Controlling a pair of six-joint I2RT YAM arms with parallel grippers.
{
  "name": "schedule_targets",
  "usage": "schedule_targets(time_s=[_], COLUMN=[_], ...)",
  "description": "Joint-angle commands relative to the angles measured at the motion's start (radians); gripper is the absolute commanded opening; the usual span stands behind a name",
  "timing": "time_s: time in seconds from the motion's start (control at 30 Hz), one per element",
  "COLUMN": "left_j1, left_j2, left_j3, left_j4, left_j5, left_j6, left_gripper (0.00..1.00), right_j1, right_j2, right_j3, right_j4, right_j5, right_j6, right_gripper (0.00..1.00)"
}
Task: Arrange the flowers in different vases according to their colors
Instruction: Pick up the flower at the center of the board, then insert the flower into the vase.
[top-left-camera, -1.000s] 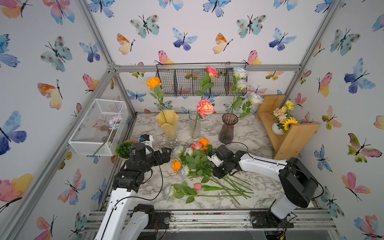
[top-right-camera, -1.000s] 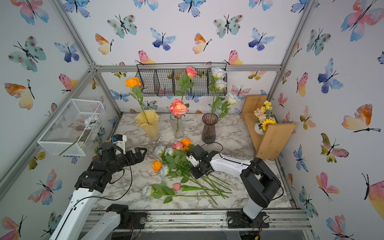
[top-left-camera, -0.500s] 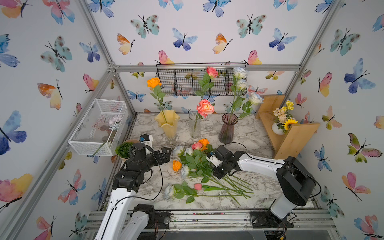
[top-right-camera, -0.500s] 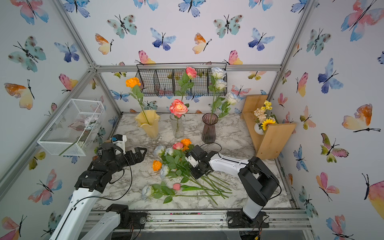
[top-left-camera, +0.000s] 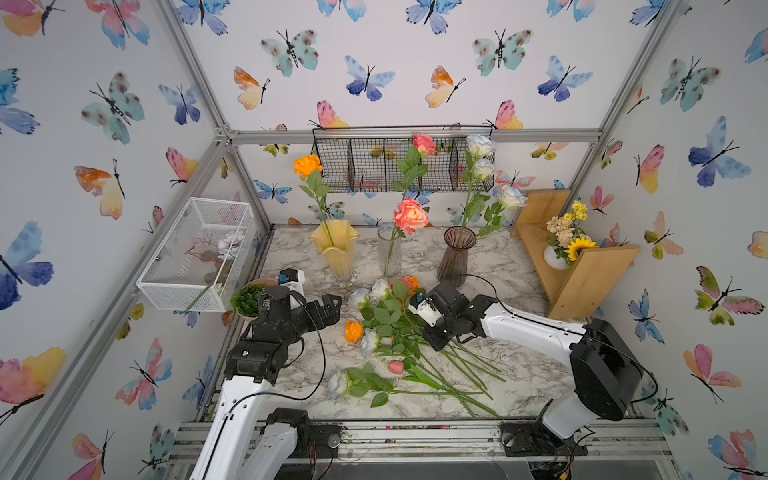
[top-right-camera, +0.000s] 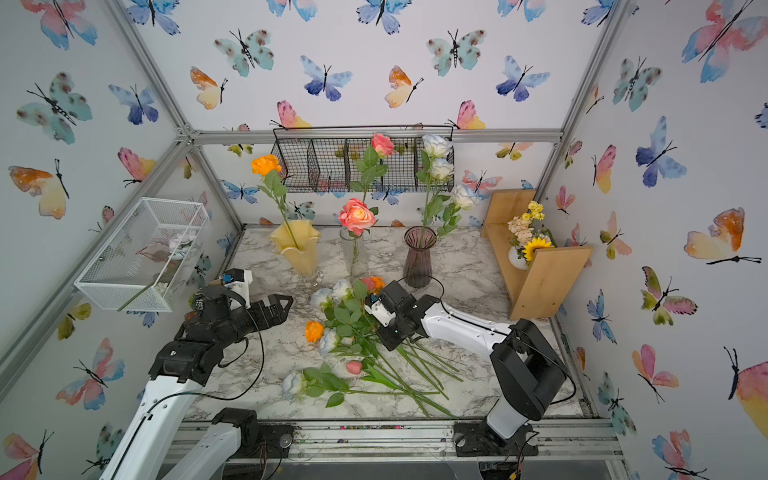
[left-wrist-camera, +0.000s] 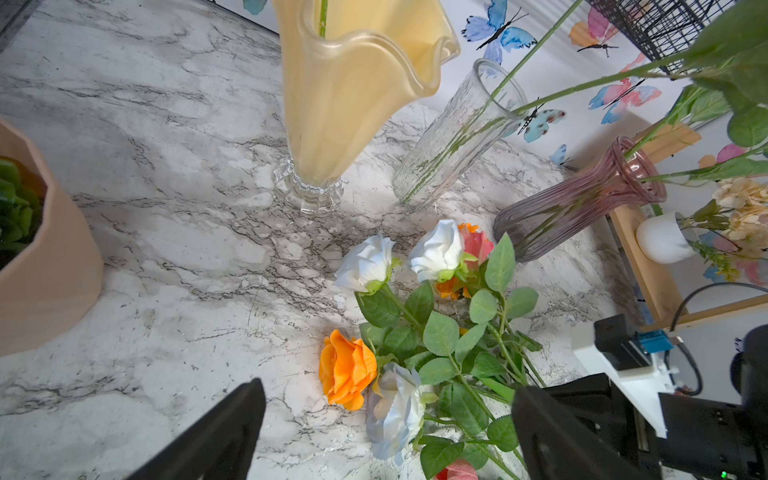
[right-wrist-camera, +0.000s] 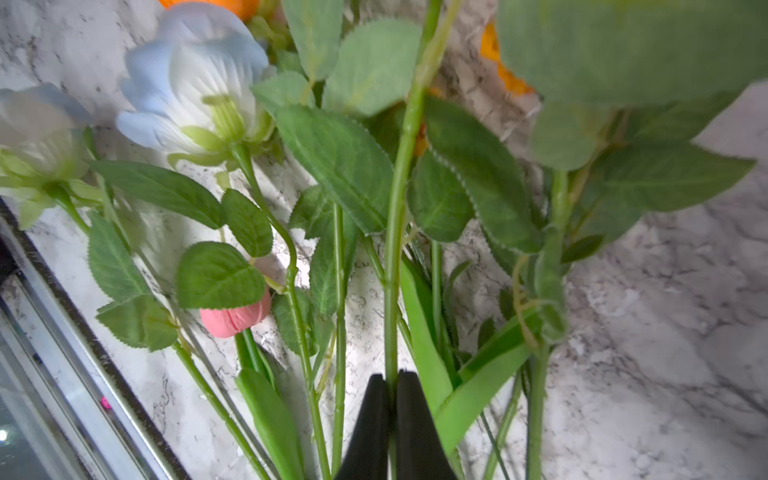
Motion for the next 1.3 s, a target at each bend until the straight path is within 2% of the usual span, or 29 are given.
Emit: schedule_targets(time_s=[0.0,0.2,0.47,0.7,0.9,1.07,1.13,1.27], left_j1=[0.008,0.011,0.02,0.033,0.038,0.048,0.052,0.051], left_j2=[-0.001,-0.004,0.001,0.004,0.005,0.012,0.011,0.008], left_j3=[-0.011,-0.011,-0.011,-0.01,-0.011,-0.011,-0.011,-0.011], left_j4=[0.009,0.009,0.009,0.009,0.011,0.012,0.012,0.012], left_j5=[0.02,0.02,0.025,0.034,0.035,0.047,0.048,0.048], left_j6=[0.007,0.007,0.008,0.011,0.011,0.014,0.014,0.014], left_gripper=[0.99,0.99,0.99,0.99,0.99,0.99,0.99,0.99], right_j1=[-0.003,-0.003,-0.003,-0.003,-0.003,-0.003,-0.004,-0.021], right_j2=[-0.042,-0.079,-0.351,-0.417,-0.479,-0.46,-0.451,-0.477], right_j3=[0.052,0.121,-0.071,0.041,0.126,0.213,0.231,0.18], right_j4=[-0.027,-0.032,0.316,0.382,0.473,0.497,0.513,0.672], right_j5=[0.04,0.004,-0.135,-0.243,-0.263,-0.283,-0.249,-0.058], right_j6=[-0.049,-0.068,-0.059,-0.017,-0.002,-0.002,-0.007,-0.031], right_gripper=[0.02,0.02,0.02,0.02,0.03,0.03,0.03,0.03])
